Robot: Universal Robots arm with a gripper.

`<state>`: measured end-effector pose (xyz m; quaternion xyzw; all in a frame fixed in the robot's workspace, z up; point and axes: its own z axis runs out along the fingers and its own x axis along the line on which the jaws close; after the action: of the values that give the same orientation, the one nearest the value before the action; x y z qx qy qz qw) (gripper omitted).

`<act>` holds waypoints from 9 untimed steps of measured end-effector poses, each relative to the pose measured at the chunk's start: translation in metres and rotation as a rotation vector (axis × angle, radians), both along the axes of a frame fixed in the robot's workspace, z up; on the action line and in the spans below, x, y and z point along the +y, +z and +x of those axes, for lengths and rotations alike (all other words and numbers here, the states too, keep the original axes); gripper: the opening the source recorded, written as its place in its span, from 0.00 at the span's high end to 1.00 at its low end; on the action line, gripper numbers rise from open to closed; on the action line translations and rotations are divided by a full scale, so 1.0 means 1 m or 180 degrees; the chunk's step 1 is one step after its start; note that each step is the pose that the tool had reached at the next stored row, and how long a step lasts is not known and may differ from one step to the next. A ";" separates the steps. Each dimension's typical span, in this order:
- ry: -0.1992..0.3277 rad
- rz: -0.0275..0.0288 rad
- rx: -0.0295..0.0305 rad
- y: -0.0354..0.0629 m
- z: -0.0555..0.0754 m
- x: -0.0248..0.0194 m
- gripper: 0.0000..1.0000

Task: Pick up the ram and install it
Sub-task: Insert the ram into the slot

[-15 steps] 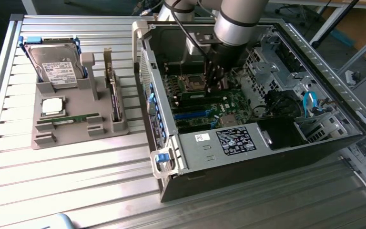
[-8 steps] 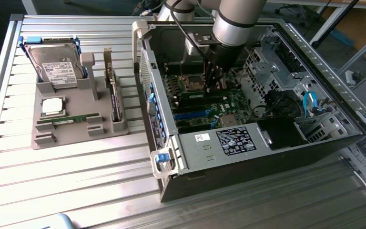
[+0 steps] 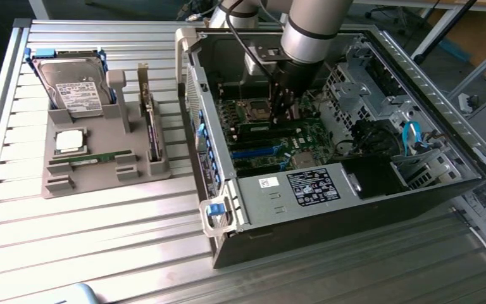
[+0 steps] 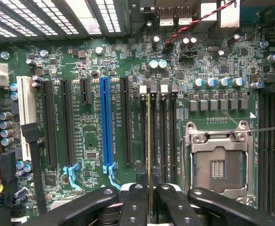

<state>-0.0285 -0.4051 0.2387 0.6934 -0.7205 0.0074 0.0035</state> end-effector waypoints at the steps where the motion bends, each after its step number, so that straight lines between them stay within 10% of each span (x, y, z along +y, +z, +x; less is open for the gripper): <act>1: 0.0000 0.0000 0.0000 -0.0009 0.000 0.0001 0.87; 9: 0.0000 0.0000 0.0000 -0.0052 0.000 0.0003 0.87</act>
<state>-0.0286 -0.4048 0.2335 0.6933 -0.7206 0.0073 0.0035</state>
